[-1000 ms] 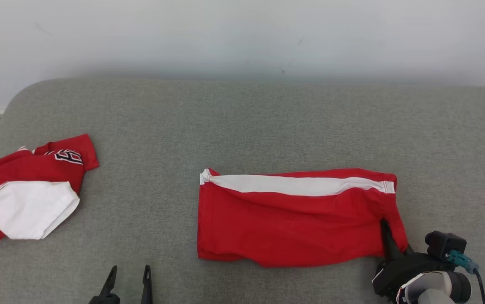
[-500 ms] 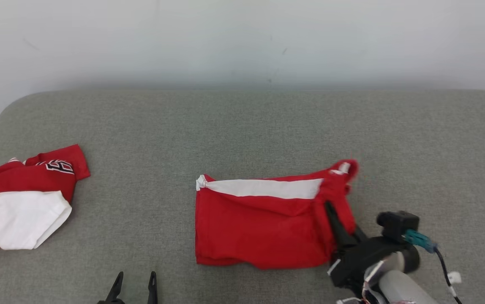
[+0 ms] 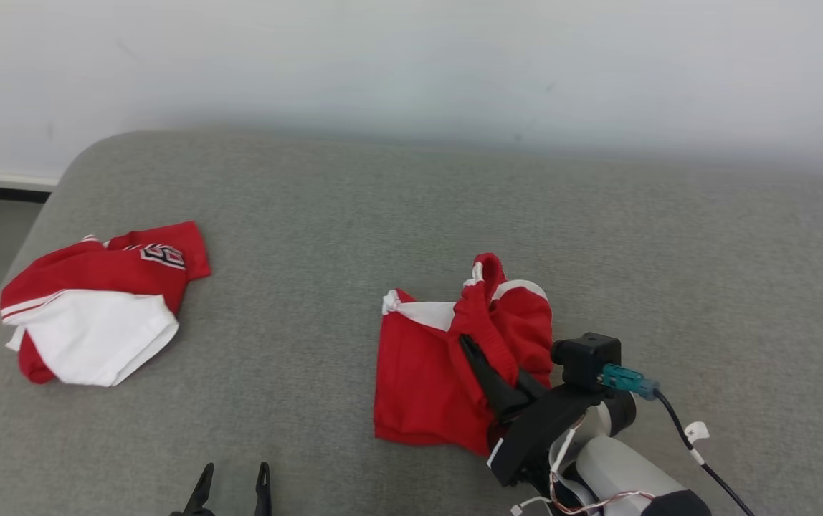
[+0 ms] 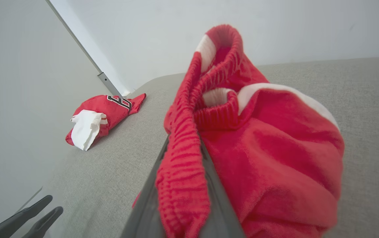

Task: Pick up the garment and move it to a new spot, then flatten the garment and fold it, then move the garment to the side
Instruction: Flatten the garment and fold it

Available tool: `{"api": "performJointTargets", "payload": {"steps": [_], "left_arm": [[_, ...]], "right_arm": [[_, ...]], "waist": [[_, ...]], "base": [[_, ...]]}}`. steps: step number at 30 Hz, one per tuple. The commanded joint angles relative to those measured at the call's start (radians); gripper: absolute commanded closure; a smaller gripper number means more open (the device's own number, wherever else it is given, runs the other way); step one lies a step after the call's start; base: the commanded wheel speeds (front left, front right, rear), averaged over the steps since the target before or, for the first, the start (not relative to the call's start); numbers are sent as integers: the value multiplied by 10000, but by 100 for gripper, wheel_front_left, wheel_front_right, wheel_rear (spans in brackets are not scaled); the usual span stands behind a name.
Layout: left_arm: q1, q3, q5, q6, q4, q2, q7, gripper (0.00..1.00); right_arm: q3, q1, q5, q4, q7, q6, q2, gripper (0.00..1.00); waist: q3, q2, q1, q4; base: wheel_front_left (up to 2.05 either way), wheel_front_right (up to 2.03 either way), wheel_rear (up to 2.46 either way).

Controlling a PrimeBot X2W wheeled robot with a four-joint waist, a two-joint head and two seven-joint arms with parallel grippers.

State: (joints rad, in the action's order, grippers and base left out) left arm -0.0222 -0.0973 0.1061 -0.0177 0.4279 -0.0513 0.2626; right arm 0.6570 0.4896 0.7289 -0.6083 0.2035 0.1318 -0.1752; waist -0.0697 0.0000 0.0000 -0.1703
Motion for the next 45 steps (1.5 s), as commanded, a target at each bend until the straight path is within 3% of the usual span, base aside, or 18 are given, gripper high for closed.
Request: {"api": "performJointTargets", "payload": {"steps": [1,3,5,6,7,15,21,27,32,45], "left_arm": [[95,5,28,18,-13,16,33,0],[153,-22,39,35,-27,16,33,0],[209,-20,68,65,-28,15,33,0],[215,-15,63,67,-27,16,33,0],[224,2,67,74,-28,16,33,0],[163,198,62,152,-176,16,33,0],[70,279,-133,229,-410,15,33,0],[10,427,-186,253,-552,15,33,0],[6,557,-202,242,-605,13,33,0],[195,820,-283,195,-719,15,33,0]], "right_arm": [[88,166,-45,-124,78,-24,135,100],[230,333,-107,-457,156,-24,309,99],[345,513,-179,-792,242,-24,462,76],[392,588,-191,-960,288,-24,548,27],[447,660,-214,-1111,328,-24,627,0],[-46,948,-754,-1310,623,-24,670,0],[-2308,13,-2689,-147,603,-24,210,0],[-4624,-1390,-4282,671,603,-24,351,0],[-5875,-2295,-5009,1101,604,-24,632,0],[-7023,-3359,-6146,1792,606,-24,1058,0]], "waist": [[-19,0,0,-352],[-15,0,0,-509],[-4,0,0,-640],[6,0,0,-684],[15,0,0,-711],[65,0,0,-447],[57,0,0,121],[97,0,0,646],[134,0,0,989],[347,0,0,1531]], "base": [[0,0,0],[0,0,0],[0,0,0],[0,0,0],[0,0,0],[0,0,0],[0,0,0],[0,0,0],[0,0,0],[0,0,0]]}}
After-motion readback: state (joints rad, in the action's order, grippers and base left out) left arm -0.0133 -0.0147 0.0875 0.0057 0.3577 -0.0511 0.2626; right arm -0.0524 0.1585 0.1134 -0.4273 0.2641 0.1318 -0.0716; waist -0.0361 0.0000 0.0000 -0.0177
